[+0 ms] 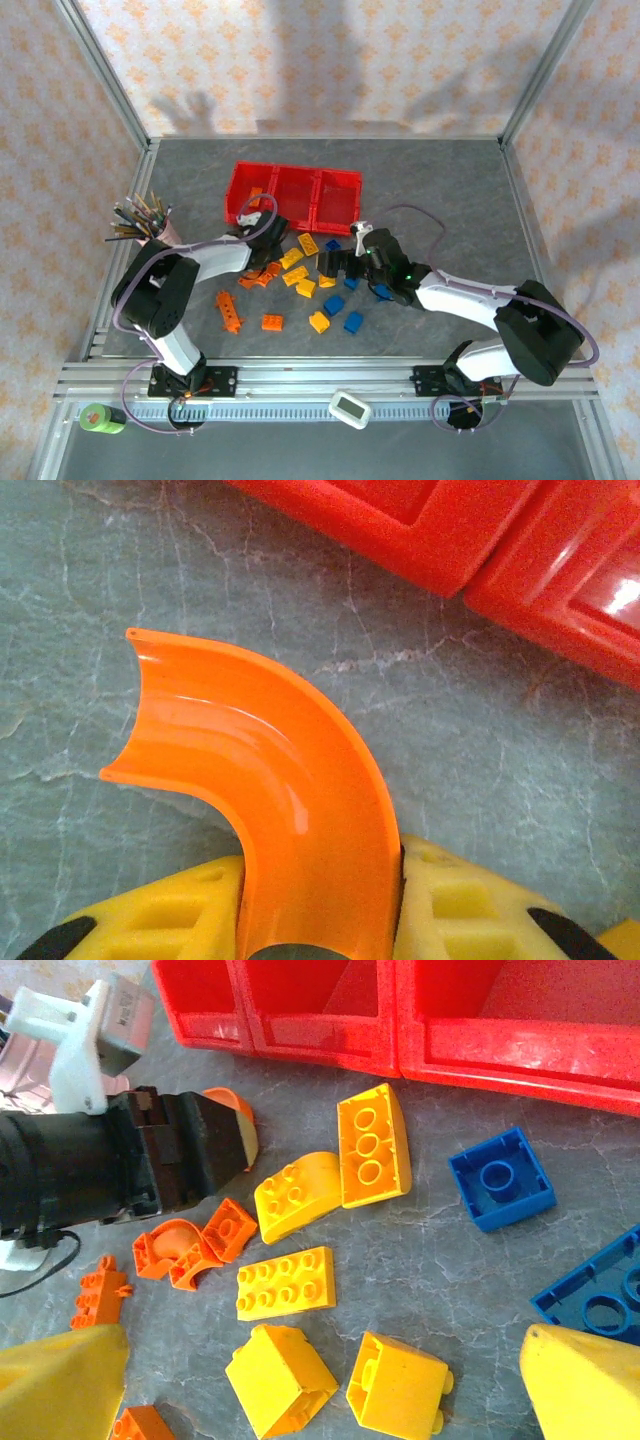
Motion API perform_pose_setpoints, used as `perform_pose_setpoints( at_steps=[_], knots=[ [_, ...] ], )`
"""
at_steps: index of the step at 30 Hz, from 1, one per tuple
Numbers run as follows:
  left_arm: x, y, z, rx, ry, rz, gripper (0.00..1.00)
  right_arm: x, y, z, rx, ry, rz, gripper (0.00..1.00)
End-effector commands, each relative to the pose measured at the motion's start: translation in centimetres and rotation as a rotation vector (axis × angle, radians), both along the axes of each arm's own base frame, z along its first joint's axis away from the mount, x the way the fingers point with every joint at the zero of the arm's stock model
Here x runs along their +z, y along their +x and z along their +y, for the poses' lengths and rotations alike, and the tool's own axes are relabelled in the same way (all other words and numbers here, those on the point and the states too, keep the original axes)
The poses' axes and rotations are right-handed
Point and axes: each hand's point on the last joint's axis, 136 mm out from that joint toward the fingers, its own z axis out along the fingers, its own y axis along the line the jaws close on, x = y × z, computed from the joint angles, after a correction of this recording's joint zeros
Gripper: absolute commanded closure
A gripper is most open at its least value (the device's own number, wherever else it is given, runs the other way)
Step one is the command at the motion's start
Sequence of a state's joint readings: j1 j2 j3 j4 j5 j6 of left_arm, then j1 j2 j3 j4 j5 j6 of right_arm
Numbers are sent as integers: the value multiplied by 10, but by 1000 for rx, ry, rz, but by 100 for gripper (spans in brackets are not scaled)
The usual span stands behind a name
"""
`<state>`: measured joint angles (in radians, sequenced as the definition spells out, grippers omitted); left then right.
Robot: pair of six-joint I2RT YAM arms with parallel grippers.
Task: Sort the legos into containers by color
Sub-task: Pick up the lego from the center of the table, then place the lego in the container.
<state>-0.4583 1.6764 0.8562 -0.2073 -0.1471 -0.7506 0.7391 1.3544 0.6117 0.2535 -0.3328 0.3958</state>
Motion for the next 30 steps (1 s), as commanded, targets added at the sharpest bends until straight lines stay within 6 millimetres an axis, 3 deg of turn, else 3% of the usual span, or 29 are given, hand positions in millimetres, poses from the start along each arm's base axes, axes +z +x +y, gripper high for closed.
perform_pose_setpoints(
  at_steps=[1,8,13,16,22,30],
  knots=[
    [18,-5,2,-13,-11,-44,70,24,6,4,8,5,-53,0],
    [59,-8,11,-21,9,-114,71,51,8,11,14,61,-74,0],
    [105,16,18,-12,41,-209,71,66,18,13,-22,78,-94,0],
    [120,35,23,0,33,-250,71,71,24,13,-47,78,-105,0],
    [127,80,35,34,-17,-286,71,74,34,13,-86,73,-108,0],
    [118,133,48,25,-14,-291,71,71,41,17,-86,52,-105,0]
  ],
)
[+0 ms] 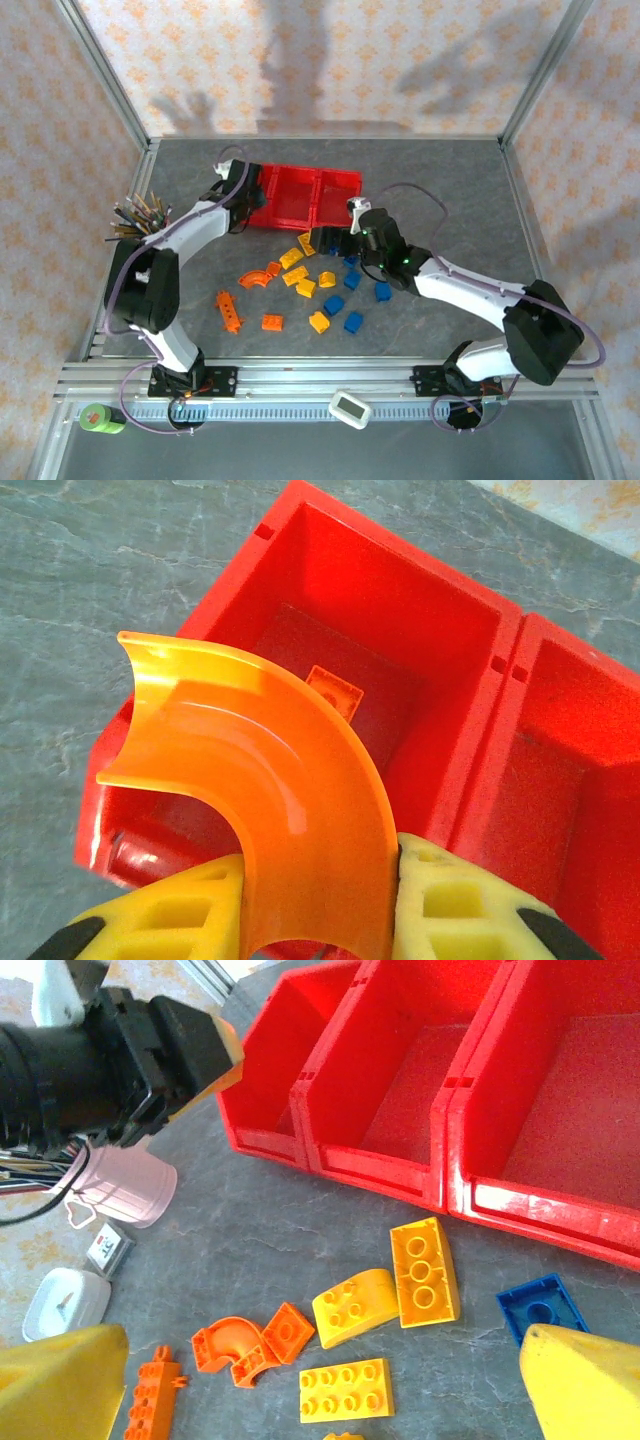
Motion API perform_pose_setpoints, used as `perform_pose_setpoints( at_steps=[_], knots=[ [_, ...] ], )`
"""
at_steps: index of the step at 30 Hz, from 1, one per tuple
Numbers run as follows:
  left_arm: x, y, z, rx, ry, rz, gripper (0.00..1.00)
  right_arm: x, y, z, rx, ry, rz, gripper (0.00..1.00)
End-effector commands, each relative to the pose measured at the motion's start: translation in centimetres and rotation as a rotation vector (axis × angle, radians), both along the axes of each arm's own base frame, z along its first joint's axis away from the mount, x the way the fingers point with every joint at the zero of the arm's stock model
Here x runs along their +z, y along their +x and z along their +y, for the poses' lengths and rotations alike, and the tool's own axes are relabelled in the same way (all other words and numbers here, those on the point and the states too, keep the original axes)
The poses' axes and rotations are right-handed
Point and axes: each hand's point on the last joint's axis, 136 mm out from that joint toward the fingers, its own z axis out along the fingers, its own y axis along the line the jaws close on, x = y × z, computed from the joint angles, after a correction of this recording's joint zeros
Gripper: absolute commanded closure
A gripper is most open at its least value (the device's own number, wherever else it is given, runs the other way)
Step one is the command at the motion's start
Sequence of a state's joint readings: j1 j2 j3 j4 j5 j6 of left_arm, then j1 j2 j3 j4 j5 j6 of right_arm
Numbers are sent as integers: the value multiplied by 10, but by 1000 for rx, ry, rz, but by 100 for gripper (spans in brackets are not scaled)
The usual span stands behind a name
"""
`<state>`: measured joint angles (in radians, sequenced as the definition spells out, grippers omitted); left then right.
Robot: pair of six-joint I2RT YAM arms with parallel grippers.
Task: Sort the legos into containers by color
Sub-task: Place the lego in the container, then pick up the lego from the center of the table.
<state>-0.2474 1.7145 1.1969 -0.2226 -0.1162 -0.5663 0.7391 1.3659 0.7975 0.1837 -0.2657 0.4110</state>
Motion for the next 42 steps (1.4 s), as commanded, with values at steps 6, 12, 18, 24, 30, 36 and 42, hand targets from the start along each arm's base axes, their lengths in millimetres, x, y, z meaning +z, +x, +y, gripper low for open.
perform_pose_setpoints(
  at_steps=[6,12,18,24,30,36,42],
  knots=[
    [1,45,3,-39,2,-33,68,7,10,6,-14,-11,-12,0],
    [-1,50,0,-71,0,-17,53,12,11,6,-13,-13,-23,0],
    [9,44,-3,-94,-10,-15,45,16,10,6,-4,-19,-25,0],
    [17,16,-5,-108,-52,-8,42,9,2,10,36,-29,6,0],
    [6,-29,-7,-127,-91,20,39,-8,-7,9,39,-51,57,0],
    [-12,-72,-17,-160,-74,74,37,-26,-23,16,55,-90,75,0],
    [-36,-106,-36,-201,-48,137,33,-44,-37,29,77,-124,86,0]
  ],
)
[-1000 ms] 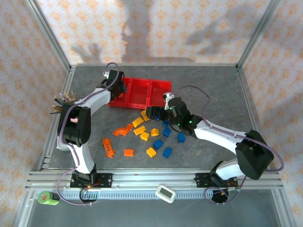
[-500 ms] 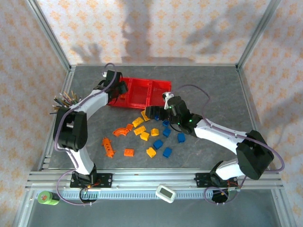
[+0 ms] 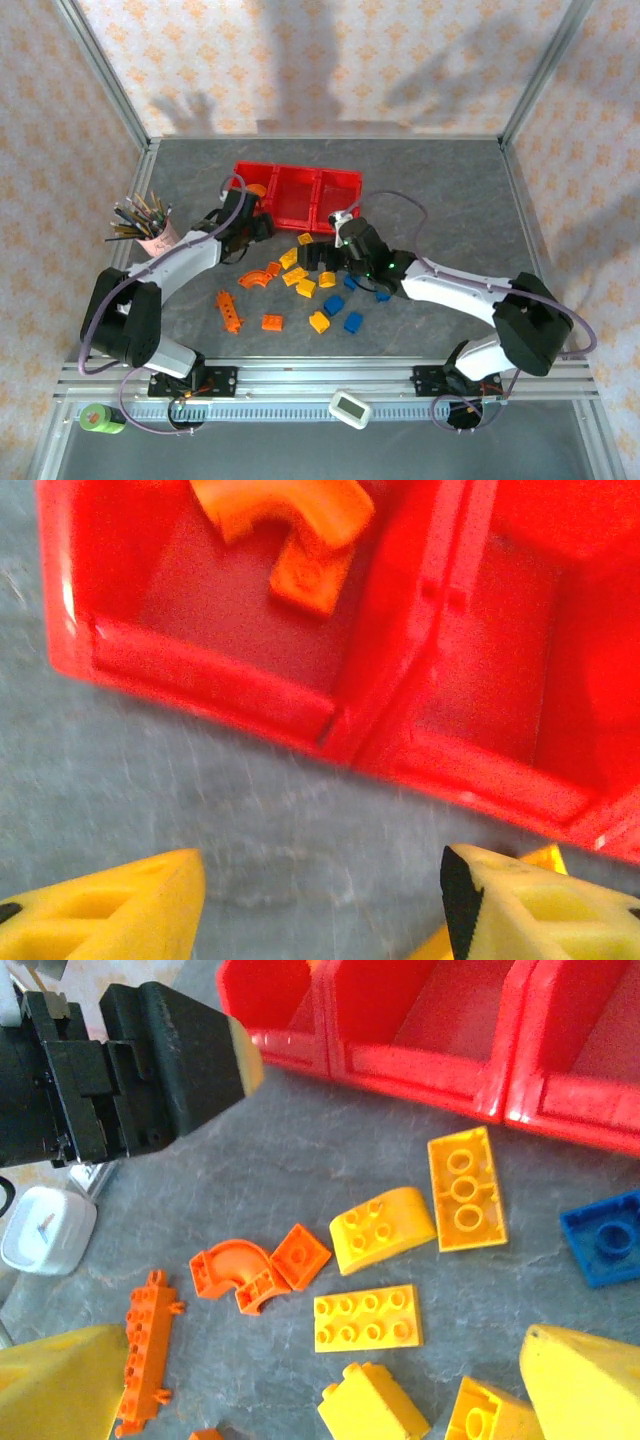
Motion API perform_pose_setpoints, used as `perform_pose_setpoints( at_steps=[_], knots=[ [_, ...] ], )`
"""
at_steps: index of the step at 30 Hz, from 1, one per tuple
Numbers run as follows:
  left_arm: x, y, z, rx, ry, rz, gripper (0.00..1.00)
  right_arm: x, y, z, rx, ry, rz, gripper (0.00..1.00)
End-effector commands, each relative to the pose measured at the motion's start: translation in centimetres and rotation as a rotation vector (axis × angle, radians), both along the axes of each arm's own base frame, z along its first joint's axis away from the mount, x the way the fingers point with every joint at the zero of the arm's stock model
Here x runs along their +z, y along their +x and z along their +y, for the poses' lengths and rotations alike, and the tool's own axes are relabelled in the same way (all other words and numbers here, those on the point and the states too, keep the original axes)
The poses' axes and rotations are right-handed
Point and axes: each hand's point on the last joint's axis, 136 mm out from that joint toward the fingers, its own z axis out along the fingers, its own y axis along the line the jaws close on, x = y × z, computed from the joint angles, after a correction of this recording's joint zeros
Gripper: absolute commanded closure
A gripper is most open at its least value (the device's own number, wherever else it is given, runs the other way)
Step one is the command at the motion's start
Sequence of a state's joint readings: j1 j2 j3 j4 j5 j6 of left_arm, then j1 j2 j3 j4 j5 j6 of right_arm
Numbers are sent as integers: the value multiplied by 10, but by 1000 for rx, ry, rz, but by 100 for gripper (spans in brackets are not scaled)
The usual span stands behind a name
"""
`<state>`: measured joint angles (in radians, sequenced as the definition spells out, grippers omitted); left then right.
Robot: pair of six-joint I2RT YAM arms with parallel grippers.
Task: Sort the legos into containers by color
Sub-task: Pick up the lego from the center of the table.
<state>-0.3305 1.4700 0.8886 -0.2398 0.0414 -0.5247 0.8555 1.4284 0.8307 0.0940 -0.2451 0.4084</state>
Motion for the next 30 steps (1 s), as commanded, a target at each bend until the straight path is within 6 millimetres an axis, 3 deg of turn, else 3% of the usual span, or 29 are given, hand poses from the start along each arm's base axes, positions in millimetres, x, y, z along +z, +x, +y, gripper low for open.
perform_pose_setpoints(
  at_steps=[1,11,21,30],
  knots=[
    [-9,-19,-1,11,23,32,32,-18,-6,2,-17,-33,15,0],
    [-52,-47,-10,-26,61,161,27,-34,-10,7,-14,-34,44,0],
    [-64,-63,-34,-162,59,193,34,-39,-16,3,-22,-24,64,0],
    [-71,-65,-39,-209,115,221,42,-38,-16,3,-27,-19,68,0]
  ],
)
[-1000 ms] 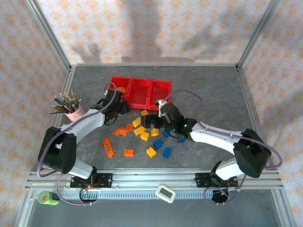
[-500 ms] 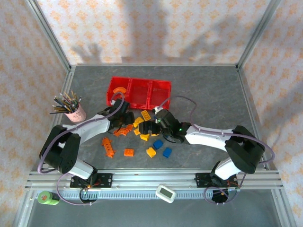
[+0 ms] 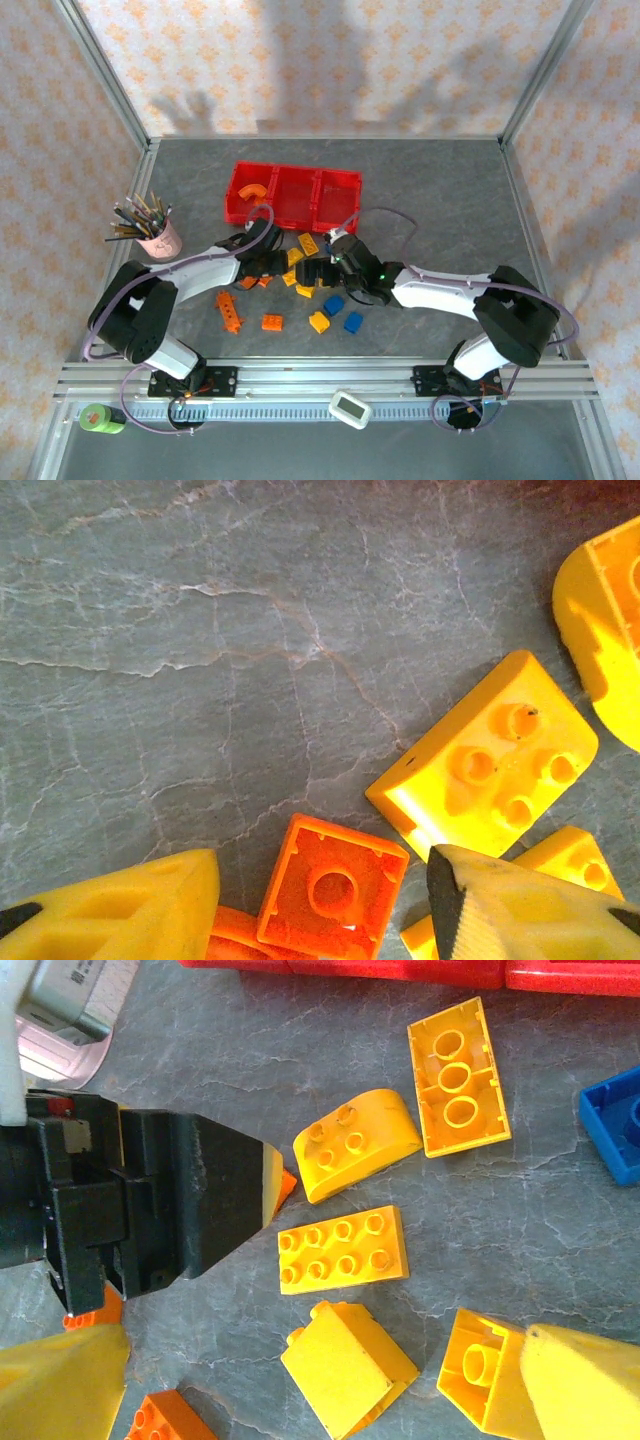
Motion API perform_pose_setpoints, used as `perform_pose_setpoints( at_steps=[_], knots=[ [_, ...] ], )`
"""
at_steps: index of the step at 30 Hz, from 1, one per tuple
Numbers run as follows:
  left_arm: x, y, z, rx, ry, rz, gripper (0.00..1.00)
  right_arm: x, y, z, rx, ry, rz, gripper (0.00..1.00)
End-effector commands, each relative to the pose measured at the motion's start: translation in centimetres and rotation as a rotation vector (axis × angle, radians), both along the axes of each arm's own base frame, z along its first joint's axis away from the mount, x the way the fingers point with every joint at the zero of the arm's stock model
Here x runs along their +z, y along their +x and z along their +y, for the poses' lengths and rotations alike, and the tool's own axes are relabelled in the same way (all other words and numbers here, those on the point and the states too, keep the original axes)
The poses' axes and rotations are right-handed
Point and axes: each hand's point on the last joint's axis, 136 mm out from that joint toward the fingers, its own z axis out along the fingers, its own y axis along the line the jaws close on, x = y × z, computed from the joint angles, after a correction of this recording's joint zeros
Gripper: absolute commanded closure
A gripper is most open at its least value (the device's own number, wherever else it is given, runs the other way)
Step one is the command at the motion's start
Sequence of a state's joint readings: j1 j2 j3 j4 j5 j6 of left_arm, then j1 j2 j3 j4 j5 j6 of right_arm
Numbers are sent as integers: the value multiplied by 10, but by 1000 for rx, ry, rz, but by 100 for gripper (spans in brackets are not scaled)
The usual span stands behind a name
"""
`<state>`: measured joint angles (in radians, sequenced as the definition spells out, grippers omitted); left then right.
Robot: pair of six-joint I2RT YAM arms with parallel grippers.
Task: Sort the legos into containers by color
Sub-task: Pick up the lego from the center of the table.
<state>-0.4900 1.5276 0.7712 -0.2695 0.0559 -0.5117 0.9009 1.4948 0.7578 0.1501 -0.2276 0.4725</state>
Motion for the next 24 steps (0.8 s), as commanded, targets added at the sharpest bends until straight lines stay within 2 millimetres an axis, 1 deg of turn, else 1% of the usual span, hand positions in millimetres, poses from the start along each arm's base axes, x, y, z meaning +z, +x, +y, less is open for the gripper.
perform_pose_setpoints(
  at_steps=[1,5,9,13,16,19,24],
  knots=[
    [-6,-2,-2,-42,43,29,42,9,3,-1,-23,20,-20,0],
    [-12,-2,-1,-51,86,48,43,8,3,-1,-28,20,-19,0],
    [-14,-2,-7,-74,91,52,45,8,2,-1,-26,21,-16,0],
    [-17,-4,-5,-71,108,62,45,8,3,-2,-32,19,-19,0],
    [-17,-7,-3,-70,121,64,50,8,4,-1,-31,21,-18,0],
    [-17,-7,2,-59,141,60,50,8,4,1,-29,23,-16,0],
    [-16,-6,3,-50,150,55,58,7,5,3,-26,22,-14,0]
  ],
)
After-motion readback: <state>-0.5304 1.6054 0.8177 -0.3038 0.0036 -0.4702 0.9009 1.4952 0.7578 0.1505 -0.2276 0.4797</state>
